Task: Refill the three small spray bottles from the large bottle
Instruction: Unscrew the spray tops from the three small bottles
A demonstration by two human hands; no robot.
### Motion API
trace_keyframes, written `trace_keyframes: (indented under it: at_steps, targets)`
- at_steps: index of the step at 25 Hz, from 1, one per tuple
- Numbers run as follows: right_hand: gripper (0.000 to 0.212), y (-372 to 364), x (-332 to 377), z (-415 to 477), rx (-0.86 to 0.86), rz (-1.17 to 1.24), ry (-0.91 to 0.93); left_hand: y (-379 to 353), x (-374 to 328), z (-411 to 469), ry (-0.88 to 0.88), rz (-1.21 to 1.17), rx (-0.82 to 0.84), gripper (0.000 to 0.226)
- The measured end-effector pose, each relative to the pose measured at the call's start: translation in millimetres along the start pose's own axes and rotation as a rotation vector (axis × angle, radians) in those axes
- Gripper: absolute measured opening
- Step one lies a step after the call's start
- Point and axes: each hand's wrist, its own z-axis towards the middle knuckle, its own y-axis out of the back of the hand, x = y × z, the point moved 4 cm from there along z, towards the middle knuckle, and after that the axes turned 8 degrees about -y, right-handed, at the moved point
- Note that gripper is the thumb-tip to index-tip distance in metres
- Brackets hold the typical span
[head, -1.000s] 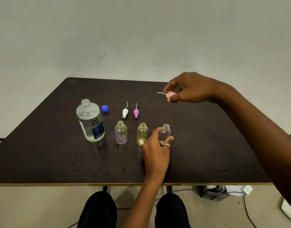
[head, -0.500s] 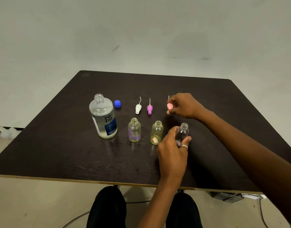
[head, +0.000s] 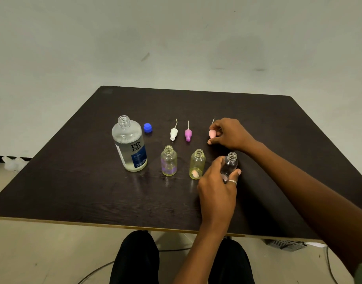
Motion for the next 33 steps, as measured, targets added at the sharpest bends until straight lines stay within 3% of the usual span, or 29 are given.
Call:
trace_keyframes:
  at_steps: [33]
  targets:
    - [0.071, 6, -4, -8, 0.063, 0.027, -0.009, -1, 0, 0, 0.023, 0.009, -0.004, 0.050]
